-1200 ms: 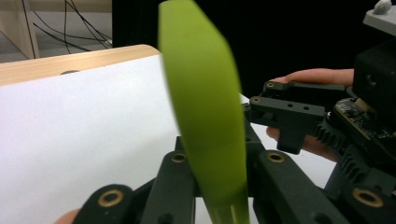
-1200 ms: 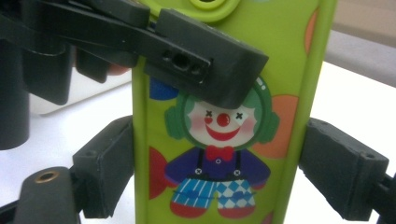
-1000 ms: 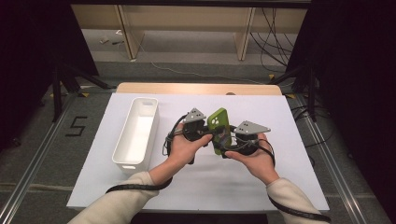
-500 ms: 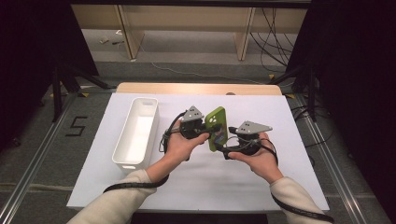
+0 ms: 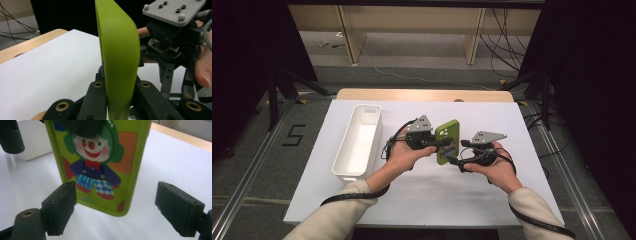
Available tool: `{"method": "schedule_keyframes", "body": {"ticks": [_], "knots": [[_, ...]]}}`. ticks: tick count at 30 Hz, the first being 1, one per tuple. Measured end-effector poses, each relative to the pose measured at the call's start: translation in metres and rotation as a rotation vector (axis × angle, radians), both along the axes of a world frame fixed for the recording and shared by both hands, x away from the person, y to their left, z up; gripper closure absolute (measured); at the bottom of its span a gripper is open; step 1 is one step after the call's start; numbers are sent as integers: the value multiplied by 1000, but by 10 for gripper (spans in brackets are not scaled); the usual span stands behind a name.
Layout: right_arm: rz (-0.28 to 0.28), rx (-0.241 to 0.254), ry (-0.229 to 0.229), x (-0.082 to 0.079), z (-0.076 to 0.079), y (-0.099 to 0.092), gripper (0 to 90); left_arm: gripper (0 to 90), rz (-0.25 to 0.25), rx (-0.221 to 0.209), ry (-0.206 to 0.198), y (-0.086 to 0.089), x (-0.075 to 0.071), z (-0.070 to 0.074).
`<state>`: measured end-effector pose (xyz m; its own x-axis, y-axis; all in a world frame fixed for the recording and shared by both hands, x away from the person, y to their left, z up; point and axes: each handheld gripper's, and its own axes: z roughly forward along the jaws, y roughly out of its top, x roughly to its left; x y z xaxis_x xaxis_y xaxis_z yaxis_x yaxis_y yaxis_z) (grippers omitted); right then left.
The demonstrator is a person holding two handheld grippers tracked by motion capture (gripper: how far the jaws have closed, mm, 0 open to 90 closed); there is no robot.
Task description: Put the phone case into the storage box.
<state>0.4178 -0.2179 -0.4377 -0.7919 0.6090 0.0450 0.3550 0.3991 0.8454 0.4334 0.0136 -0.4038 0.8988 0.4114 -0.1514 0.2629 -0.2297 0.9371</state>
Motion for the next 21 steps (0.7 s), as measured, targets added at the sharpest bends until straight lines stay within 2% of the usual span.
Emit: {"method": "schedule_keyframes", "body": {"ticks": [5,6,9,12,15,18,21], "knots": [[41,26,13,1,-3,0,228,837,-13,-6,-4,-1,-1,-1],[56,42,20,1,-3,1,262,837,-18,-5,-5,-1,-1,0],[70,49,20,2,-4,1,284,837,-28,-6,-5,-1,-1,0],[101,80,28,2,-4,0,352,837,-49,-9,-8,-3,-1,0],[118,92,38,3,-5,-1,384,837,-54,-12,-10,-3,-2,0],[149,106,67,4,-7,-3,456,837,-63,-26,-12,-3,-2,0],[173,141,103,5,-8,-5,538,837,-65,-45,-21,-3,-3,2]]}}
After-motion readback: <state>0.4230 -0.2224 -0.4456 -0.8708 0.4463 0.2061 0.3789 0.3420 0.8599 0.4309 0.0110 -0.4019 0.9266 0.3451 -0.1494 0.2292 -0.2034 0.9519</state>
